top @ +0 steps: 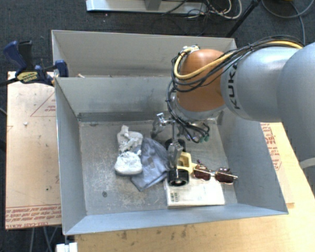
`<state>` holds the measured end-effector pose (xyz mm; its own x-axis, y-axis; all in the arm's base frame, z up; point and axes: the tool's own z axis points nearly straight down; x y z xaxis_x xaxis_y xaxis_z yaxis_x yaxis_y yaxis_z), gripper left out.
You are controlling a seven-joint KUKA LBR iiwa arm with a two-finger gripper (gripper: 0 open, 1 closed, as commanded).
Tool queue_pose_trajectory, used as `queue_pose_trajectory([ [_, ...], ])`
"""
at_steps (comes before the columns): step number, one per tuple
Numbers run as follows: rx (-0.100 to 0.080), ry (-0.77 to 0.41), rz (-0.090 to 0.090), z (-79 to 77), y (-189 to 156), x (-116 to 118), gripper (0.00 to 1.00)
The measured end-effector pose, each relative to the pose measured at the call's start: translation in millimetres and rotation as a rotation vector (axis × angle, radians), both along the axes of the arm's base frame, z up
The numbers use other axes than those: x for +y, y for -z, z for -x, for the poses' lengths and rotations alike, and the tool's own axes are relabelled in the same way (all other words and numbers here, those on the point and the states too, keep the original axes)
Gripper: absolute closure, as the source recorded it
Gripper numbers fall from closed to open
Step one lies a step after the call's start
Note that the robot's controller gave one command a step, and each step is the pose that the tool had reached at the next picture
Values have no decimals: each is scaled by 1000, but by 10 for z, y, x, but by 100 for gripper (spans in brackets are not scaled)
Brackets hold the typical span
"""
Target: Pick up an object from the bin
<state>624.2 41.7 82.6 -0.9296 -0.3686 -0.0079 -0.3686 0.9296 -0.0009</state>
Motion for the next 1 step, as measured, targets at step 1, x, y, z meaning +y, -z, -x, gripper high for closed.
queue_pose_trajectory([
  [1, -4, -82, 2, -78, 96, 23, 100],
])
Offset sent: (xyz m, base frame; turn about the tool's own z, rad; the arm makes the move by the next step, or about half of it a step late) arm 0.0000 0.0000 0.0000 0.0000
